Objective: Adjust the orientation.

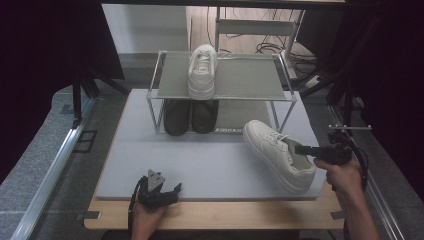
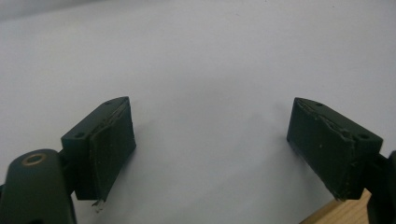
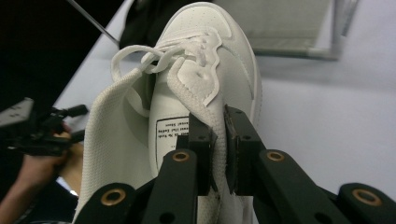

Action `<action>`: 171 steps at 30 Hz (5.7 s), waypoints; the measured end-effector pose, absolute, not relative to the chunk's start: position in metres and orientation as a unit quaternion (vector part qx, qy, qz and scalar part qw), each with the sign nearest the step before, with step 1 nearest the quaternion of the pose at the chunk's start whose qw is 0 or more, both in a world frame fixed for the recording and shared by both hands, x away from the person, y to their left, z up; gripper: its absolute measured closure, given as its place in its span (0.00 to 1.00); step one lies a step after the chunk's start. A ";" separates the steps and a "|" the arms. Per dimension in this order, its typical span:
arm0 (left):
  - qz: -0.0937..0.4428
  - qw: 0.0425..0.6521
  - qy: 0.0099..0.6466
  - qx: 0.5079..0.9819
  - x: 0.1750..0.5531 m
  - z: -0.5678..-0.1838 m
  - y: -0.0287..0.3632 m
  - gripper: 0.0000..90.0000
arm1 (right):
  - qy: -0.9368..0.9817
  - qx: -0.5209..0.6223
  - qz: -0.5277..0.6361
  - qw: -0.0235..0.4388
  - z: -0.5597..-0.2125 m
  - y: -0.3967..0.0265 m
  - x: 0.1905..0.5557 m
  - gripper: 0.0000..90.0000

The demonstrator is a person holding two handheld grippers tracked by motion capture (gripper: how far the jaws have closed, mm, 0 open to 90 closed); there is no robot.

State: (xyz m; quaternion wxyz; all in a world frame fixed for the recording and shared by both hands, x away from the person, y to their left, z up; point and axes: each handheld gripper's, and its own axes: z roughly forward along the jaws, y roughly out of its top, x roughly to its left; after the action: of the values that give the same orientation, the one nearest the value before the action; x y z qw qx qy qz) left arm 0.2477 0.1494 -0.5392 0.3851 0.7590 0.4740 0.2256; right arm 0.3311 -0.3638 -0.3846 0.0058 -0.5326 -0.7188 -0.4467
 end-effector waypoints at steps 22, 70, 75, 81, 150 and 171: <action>0.227 0.385 0.474 0.759 0.248 -0.539 0.149 0.16 | -0.704 -0.500 -0.501 0.050 -0.339 -0.335 0.346 0.91; 0.226 0.386 0.474 0.759 0.248 -0.539 0.150 0.16 | -0.635 -0.552 -0.540 -0.007 -0.291 -0.286 0.437 0.90; 0.226 0.386 0.474 0.759 0.248 -0.539 0.150 0.16 | -0.627 -0.562 -0.539 -0.015 -0.292 -0.277 0.449 0.90; 0.226 0.386 0.473 0.759 0.248 -0.539 0.150 0.16 | -0.623 -0.569 -0.535 -0.030 -0.292 -0.267 0.461 0.90; 0.227 0.386 0.473 0.759 0.248 -0.539 0.149 0.17 | -0.683 -0.454 -0.566 -0.089 -0.329 -0.317 0.375 0.94; 0.228 0.385 0.473 0.759 0.248 -0.539 0.149 0.17 | -0.713 -0.425 -0.551 -0.086 -0.336 -0.283 0.373 1.00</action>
State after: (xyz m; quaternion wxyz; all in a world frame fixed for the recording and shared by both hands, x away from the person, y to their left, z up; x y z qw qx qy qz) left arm 0.2477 0.1493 -0.5393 0.3850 0.7590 0.4730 0.2278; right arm 0.3733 -0.2833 -0.3361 -0.0864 -0.4251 -0.7132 -0.5506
